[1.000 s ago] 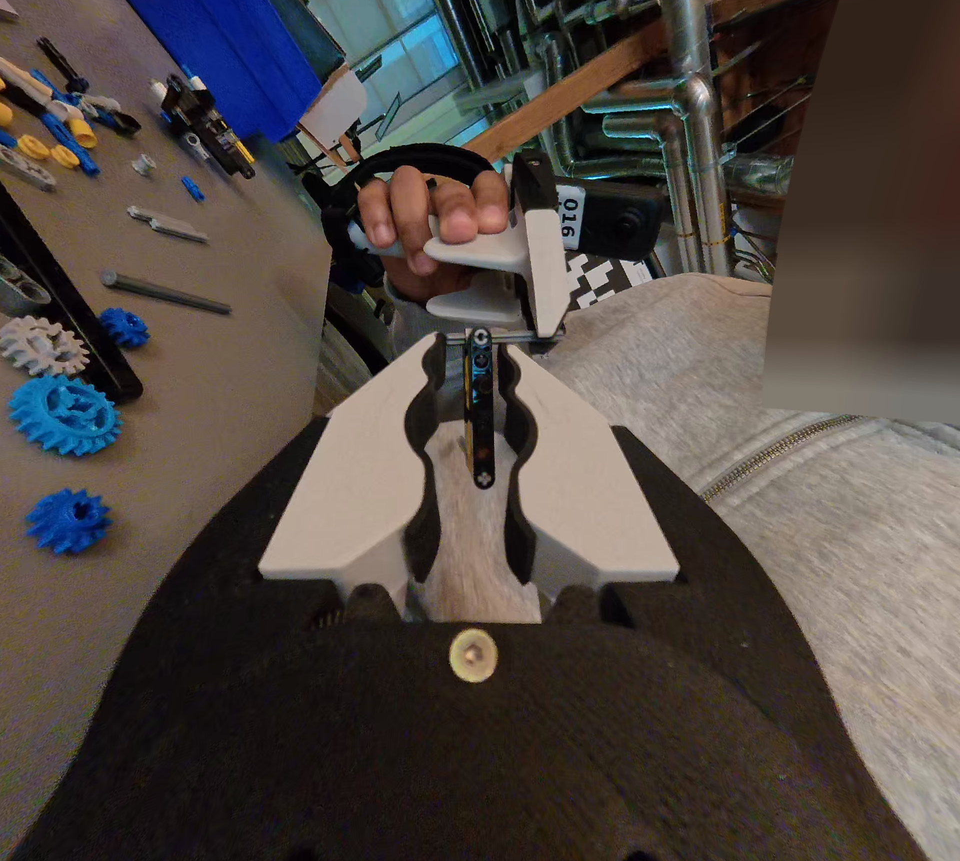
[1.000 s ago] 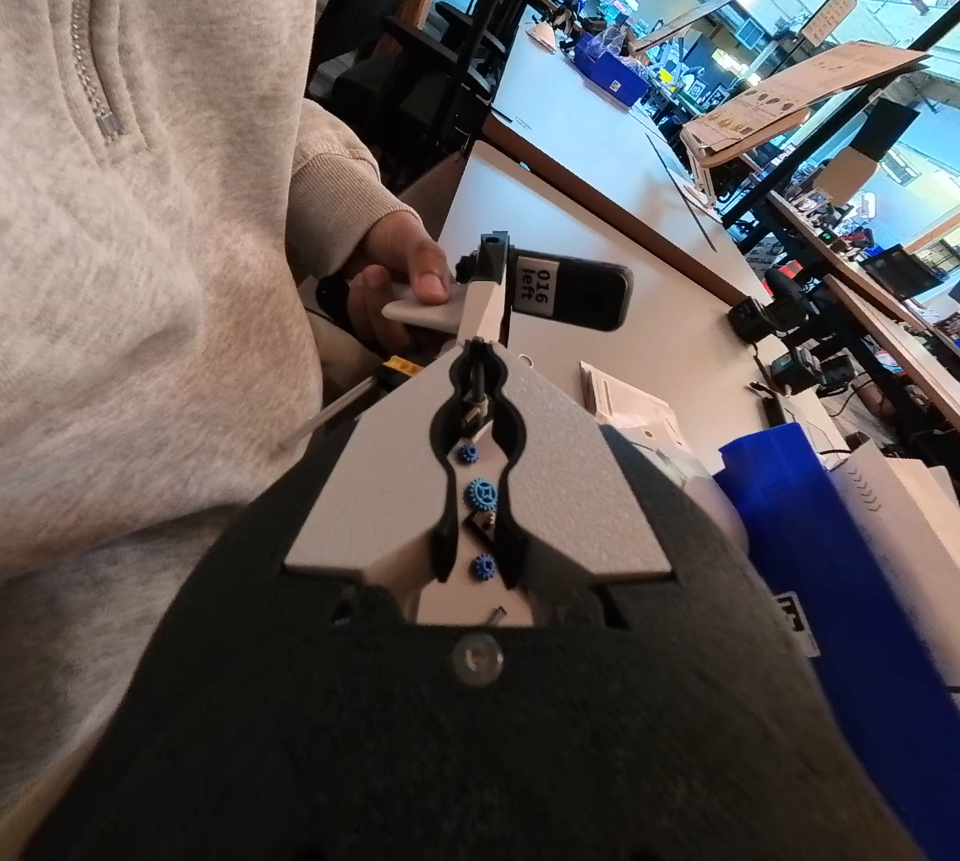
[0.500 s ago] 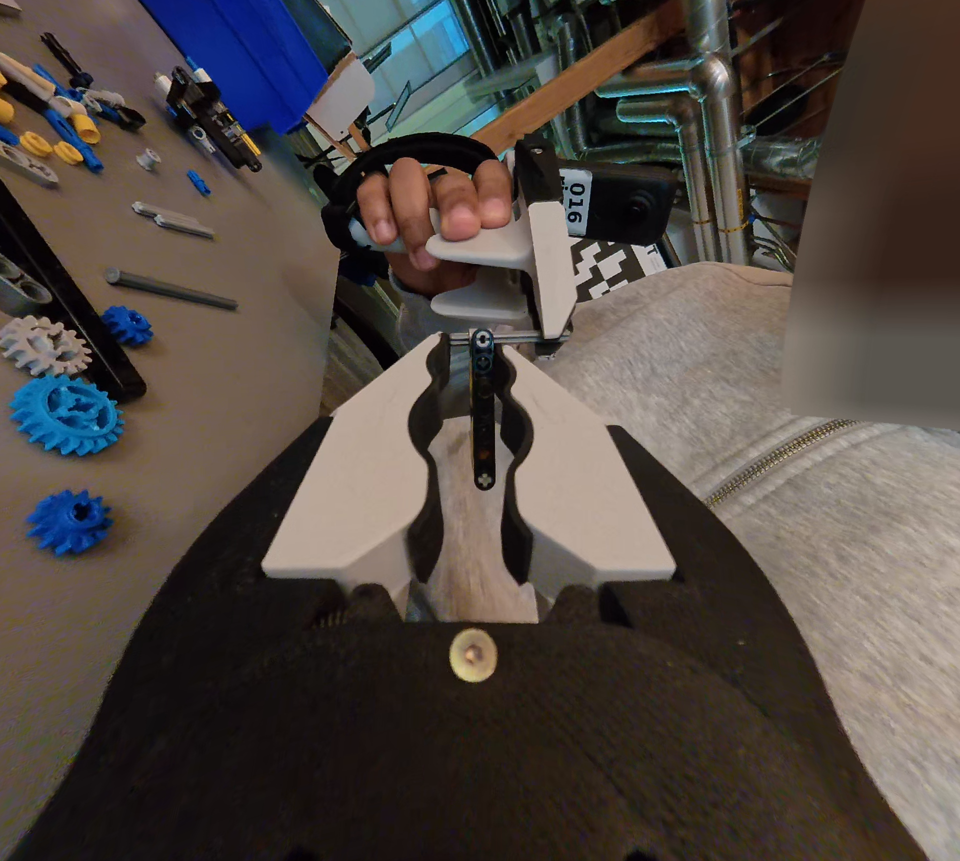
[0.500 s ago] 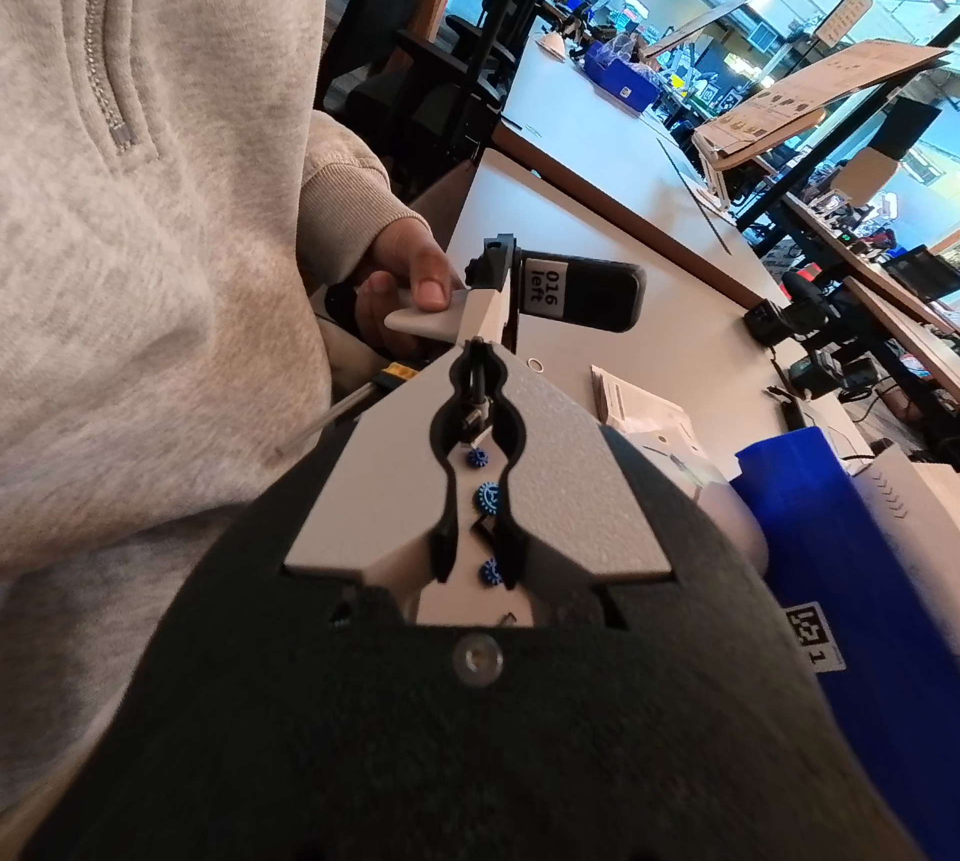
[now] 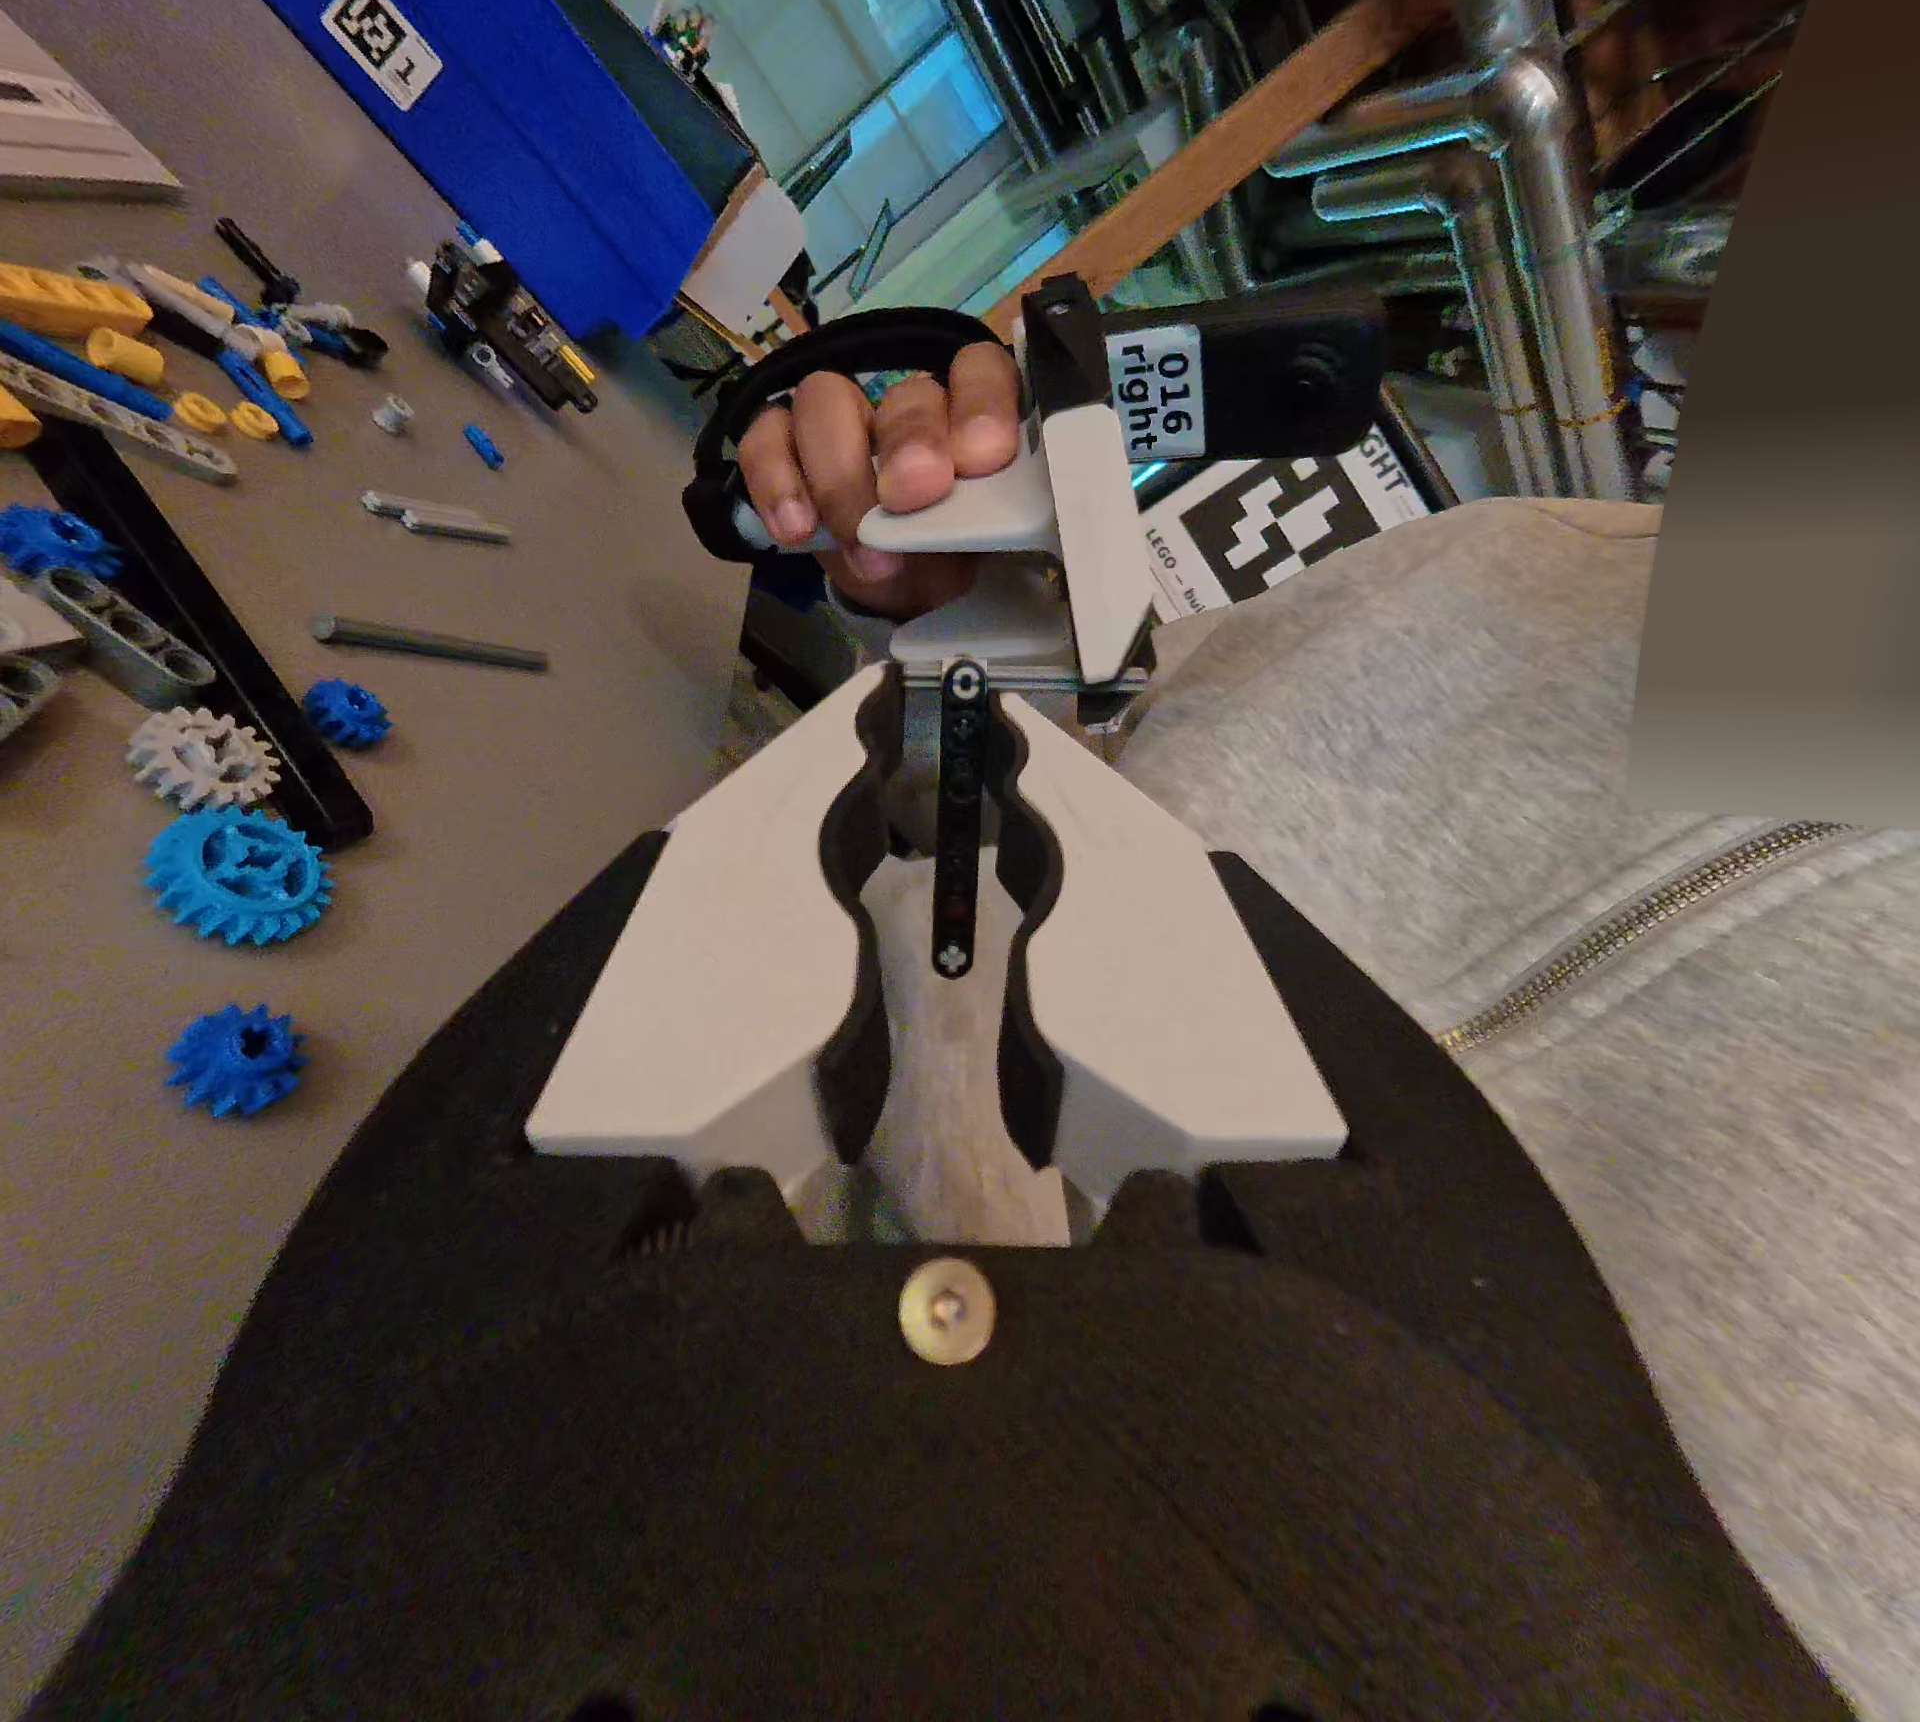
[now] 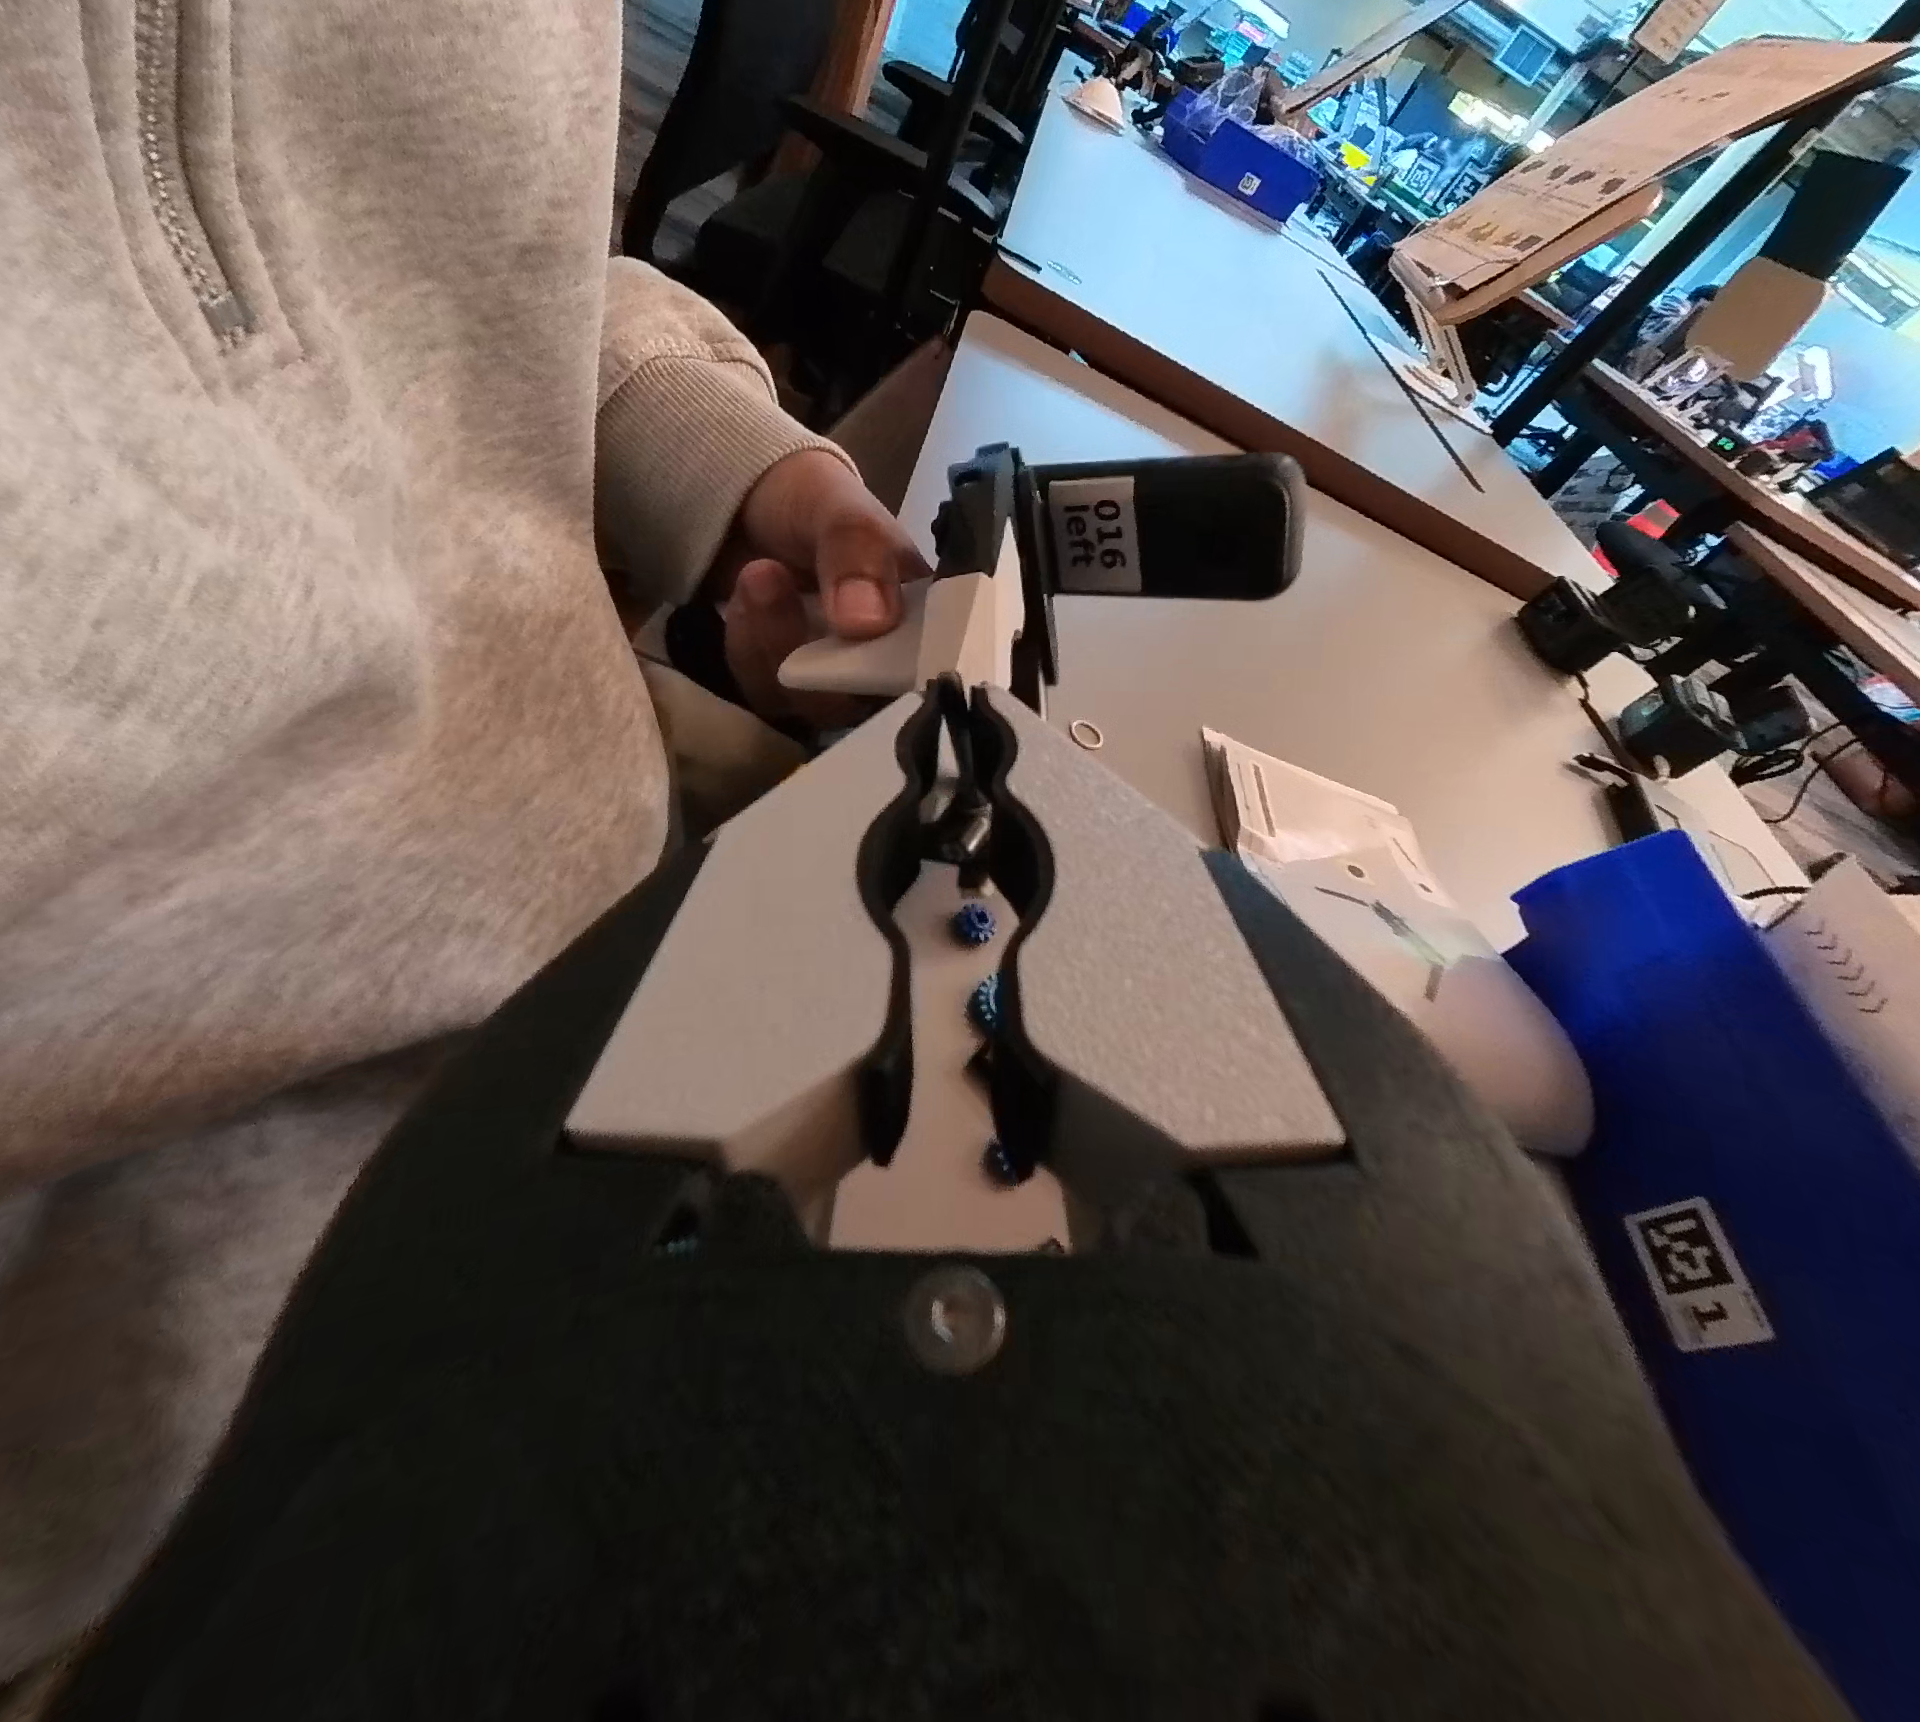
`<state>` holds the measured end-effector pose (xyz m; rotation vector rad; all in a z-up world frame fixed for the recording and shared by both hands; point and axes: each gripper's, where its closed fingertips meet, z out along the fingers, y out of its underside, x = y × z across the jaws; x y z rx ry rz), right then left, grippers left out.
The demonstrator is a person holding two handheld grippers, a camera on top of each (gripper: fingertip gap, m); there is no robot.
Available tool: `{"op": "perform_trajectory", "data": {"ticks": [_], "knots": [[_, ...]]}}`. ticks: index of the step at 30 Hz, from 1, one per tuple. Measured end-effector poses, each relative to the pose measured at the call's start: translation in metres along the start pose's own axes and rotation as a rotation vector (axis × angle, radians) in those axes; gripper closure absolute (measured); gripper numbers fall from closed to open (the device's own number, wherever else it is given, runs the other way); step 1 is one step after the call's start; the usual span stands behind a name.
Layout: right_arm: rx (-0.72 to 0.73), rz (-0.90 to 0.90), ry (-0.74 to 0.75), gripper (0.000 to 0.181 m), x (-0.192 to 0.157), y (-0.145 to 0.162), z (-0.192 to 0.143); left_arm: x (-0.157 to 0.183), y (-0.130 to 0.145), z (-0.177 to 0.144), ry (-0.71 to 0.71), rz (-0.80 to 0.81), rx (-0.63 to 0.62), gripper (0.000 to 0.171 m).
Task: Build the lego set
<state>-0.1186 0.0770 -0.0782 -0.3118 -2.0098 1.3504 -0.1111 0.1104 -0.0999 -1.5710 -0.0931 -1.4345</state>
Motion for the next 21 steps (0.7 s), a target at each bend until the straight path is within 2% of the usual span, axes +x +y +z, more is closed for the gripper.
{"op": "perform_trajectory", "data": {"ticks": [9, 13, 21], "knots": [[0.023, -0.002, 0.04, 0.179, 0.0069, -0.0026, -0.0009, 0.0007, -0.0067, 0.0002, -0.048, 0.098, 0.038, 0.158], [0.036, -0.006, 0.043, 0.18, 0.0073, -0.0036, -0.0011, 0.0006, -0.0064, 0.0016, -0.041, 0.088, 0.041, 0.154], [0.058, 0.008, 0.028, 0.18, 0.0065, -0.0047, -0.0022, 0.0042, -0.0052, 0.0032, -0.026, 0.108, 0.032, 0.157]]}}
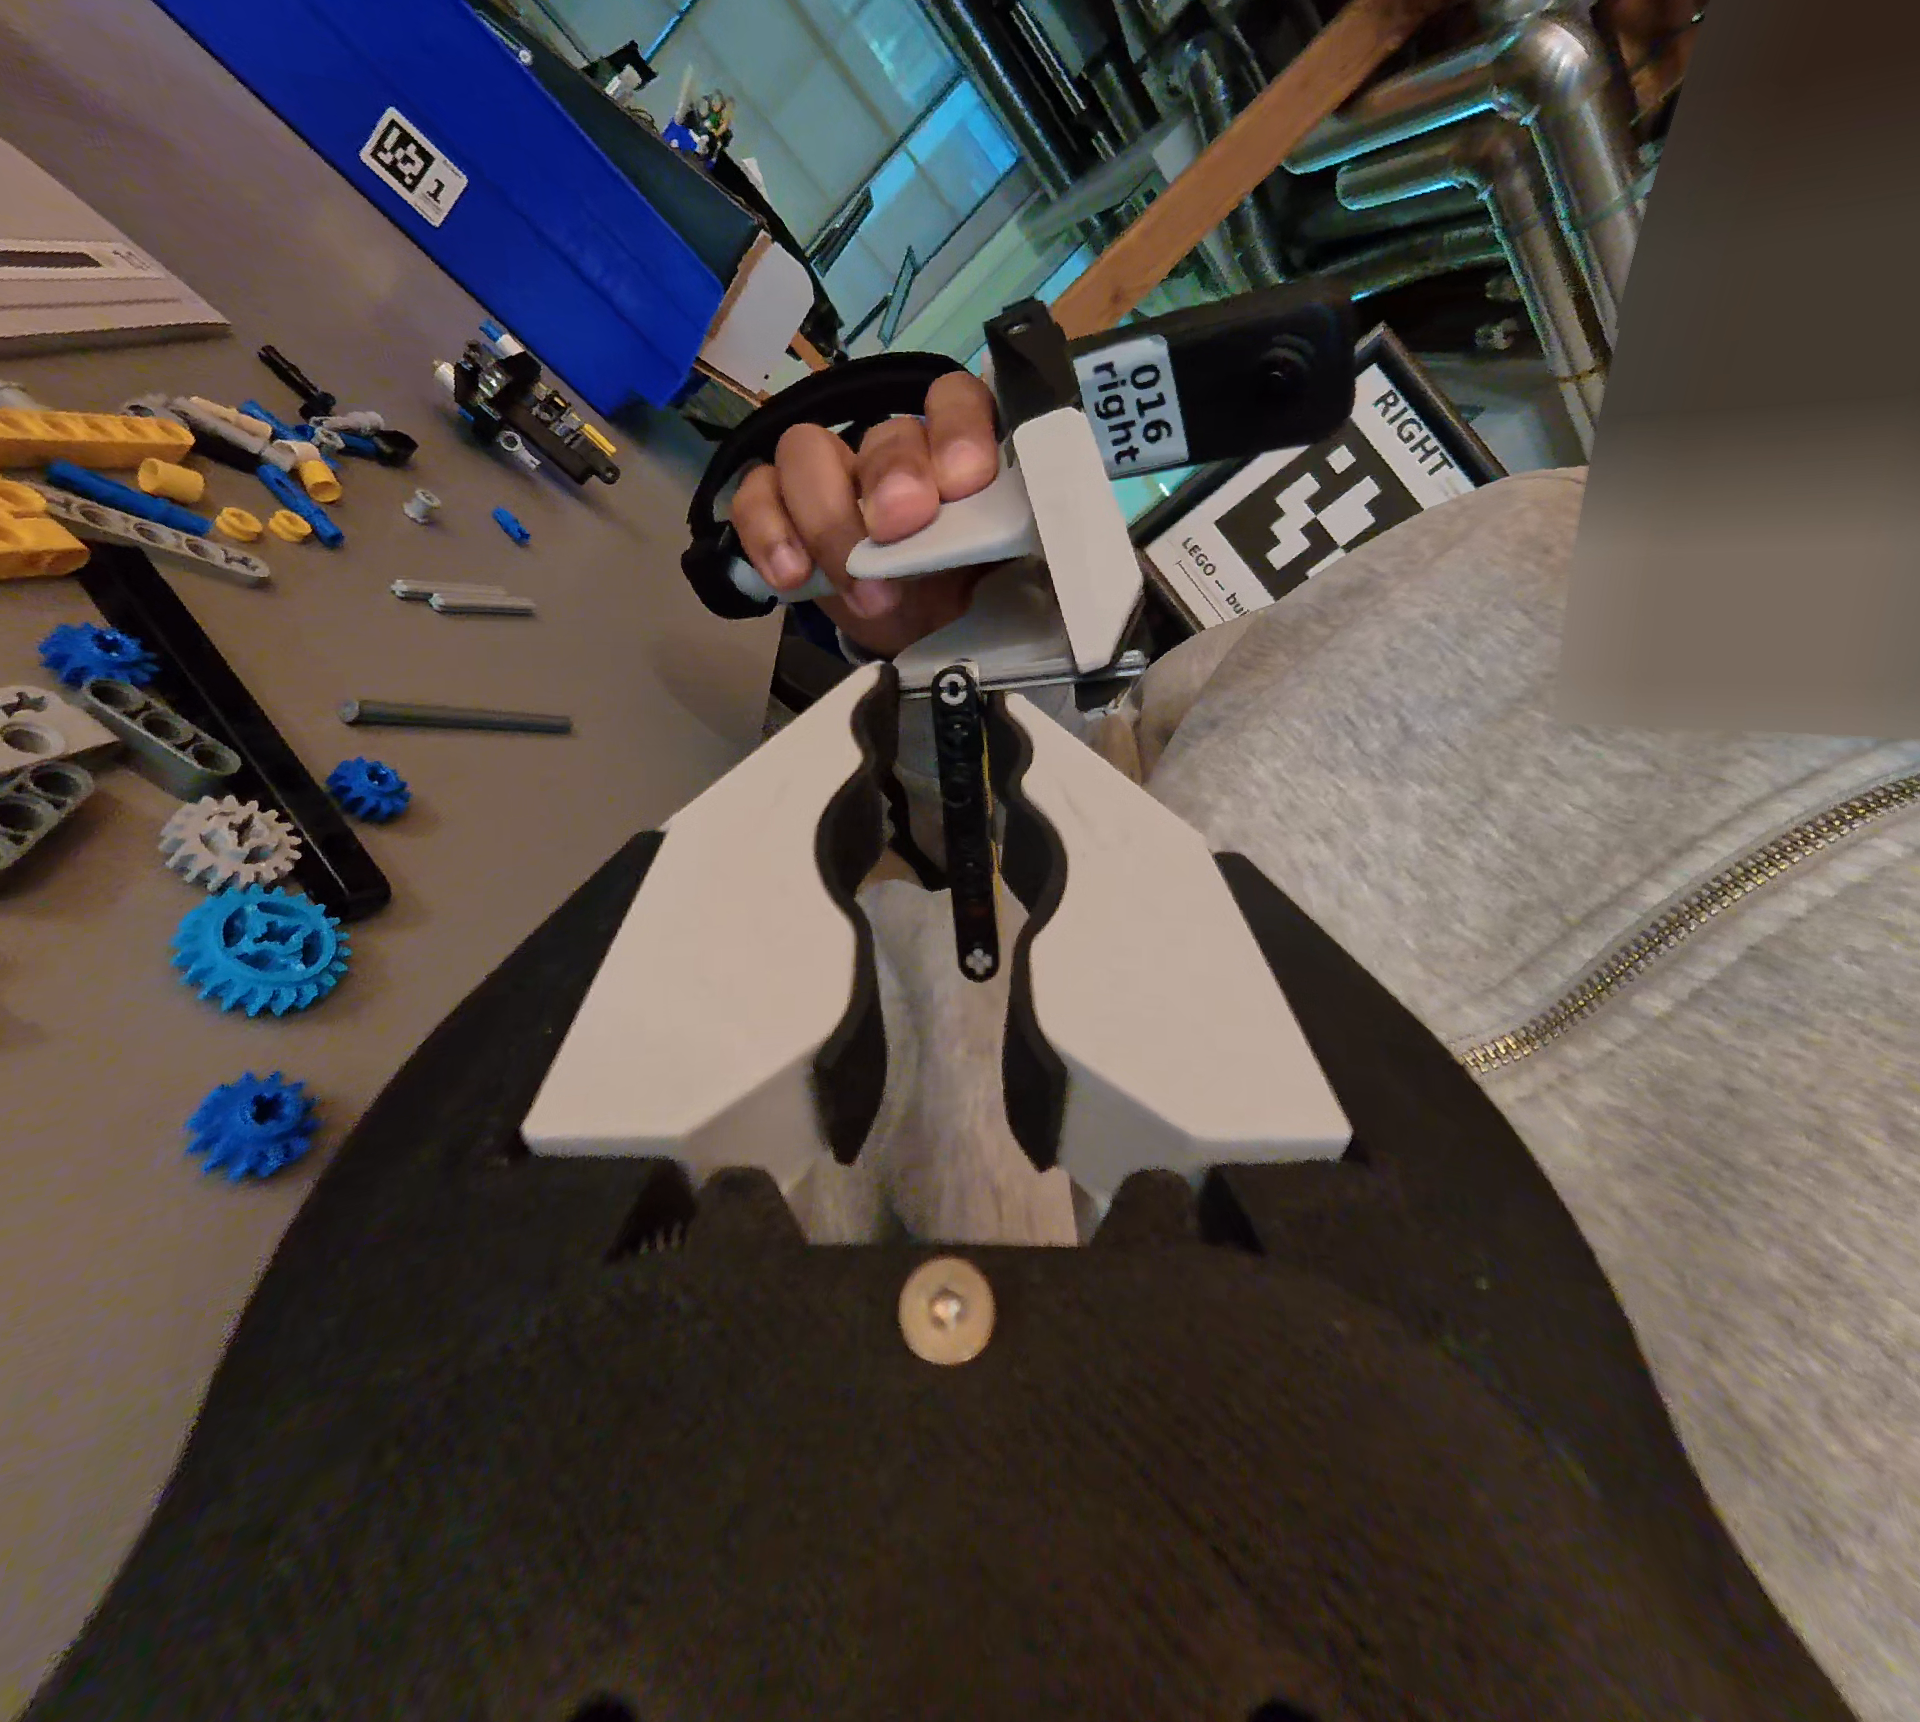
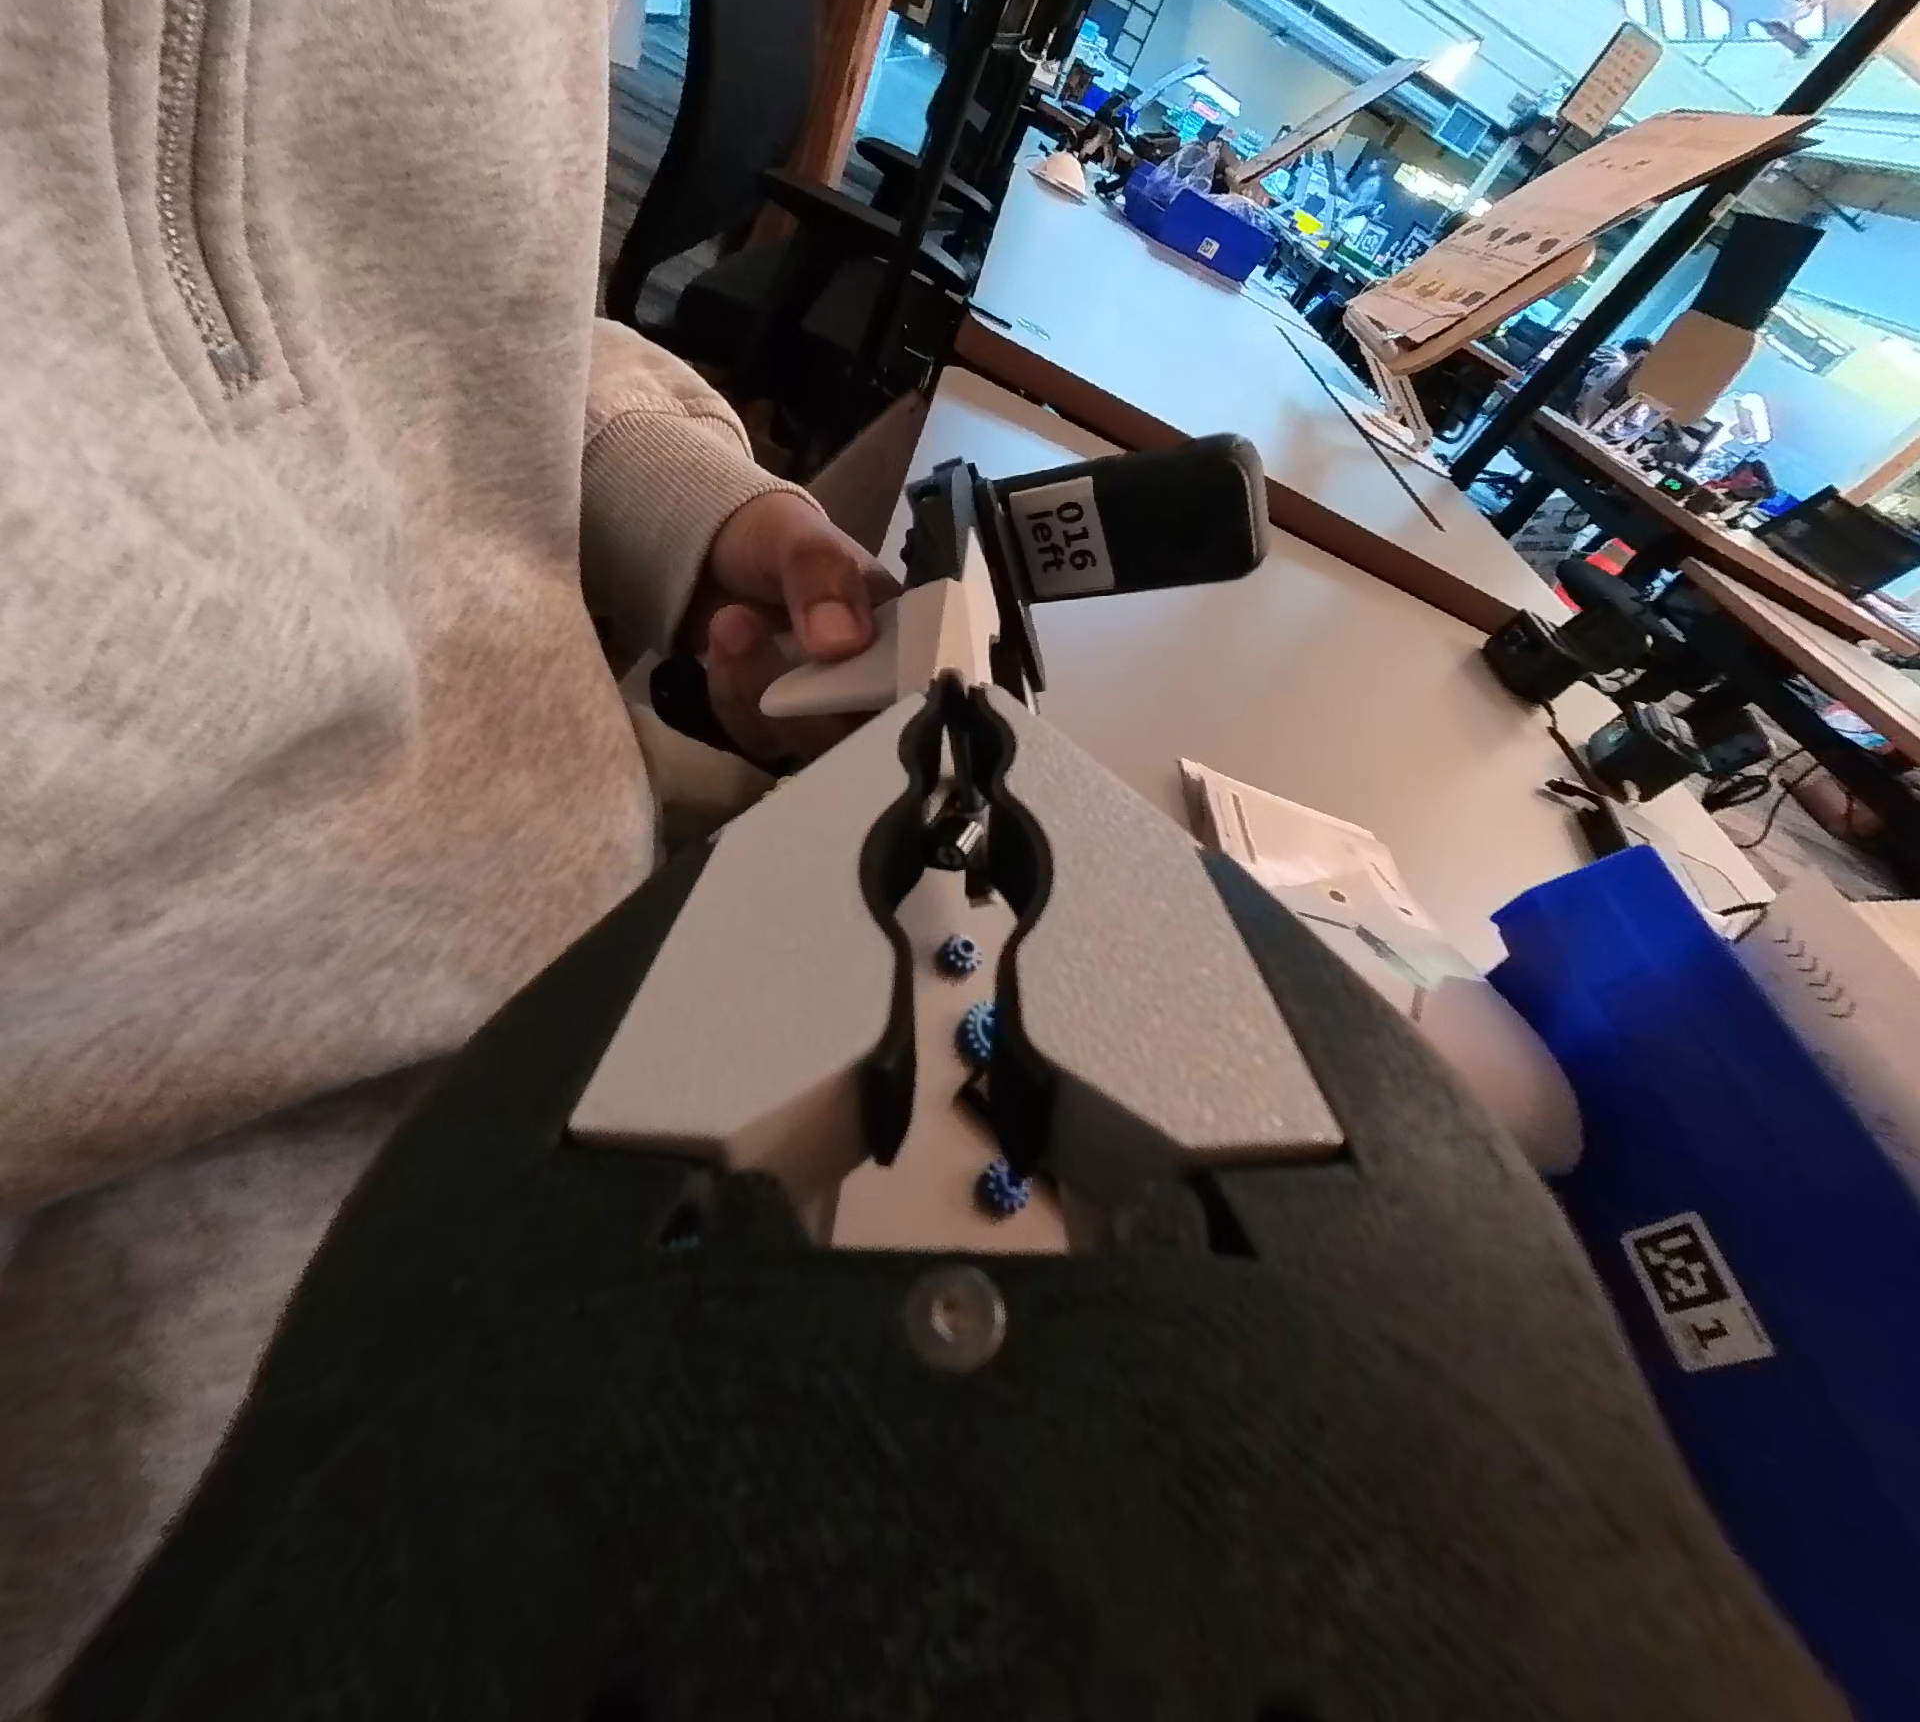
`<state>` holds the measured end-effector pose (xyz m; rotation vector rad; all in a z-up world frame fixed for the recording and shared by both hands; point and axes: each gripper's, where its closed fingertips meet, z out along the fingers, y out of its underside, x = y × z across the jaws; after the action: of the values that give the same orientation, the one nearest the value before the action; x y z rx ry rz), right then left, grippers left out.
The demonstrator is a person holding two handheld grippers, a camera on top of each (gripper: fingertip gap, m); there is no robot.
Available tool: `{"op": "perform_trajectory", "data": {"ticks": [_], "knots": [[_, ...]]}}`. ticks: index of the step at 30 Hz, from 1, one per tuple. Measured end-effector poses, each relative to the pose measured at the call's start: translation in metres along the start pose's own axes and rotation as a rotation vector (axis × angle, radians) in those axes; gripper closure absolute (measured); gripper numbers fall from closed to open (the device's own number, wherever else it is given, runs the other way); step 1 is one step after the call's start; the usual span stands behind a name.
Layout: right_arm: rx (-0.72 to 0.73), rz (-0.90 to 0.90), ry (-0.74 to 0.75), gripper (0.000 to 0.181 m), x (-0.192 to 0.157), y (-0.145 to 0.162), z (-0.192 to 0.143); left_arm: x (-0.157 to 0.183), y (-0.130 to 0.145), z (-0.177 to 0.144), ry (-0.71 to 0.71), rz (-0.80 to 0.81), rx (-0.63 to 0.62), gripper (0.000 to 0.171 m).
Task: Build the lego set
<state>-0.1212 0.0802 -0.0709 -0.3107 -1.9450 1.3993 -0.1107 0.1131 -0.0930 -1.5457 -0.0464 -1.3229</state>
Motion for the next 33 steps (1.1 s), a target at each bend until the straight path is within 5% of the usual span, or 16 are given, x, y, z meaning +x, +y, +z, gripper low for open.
{"op": "perform_trajectory", "data": {"ticks": [18, 23, 26, 30, 33], "knots": [[-0.054, -0.021, 0.06, 0.172, 0.012, 0.01, 0.004, -0.012, -0.013, -0.01, -0.093, 0.017, 0.073, 0.158], [-0.07, 0.013, 0.202, 0.16, 0.036, 0.014, -0.008, -0.024, -0.036, -0.034, -0.171, -0.004, 0.193, 0.158], [-0.175, 0.146, 0.335, 0.159, 0.058, 0.042, -0.023, -0.035, -0.05, -0.057, -0.277, 0.006, 0.268, 0.158], [-0.445, 0.546, 0.337, 0.149, 0.047, 0.104, -0.027, -0.045, -0.058, -0.074, -0.375, 0.025, 0.311, 0.158], [-0.443, 0.661, 0.313, 0.159, 0.036, 0.116, -0.019, -0.049, -0.057, -0.075, -0.385, 0.001, 0.317, 0.158]]}}
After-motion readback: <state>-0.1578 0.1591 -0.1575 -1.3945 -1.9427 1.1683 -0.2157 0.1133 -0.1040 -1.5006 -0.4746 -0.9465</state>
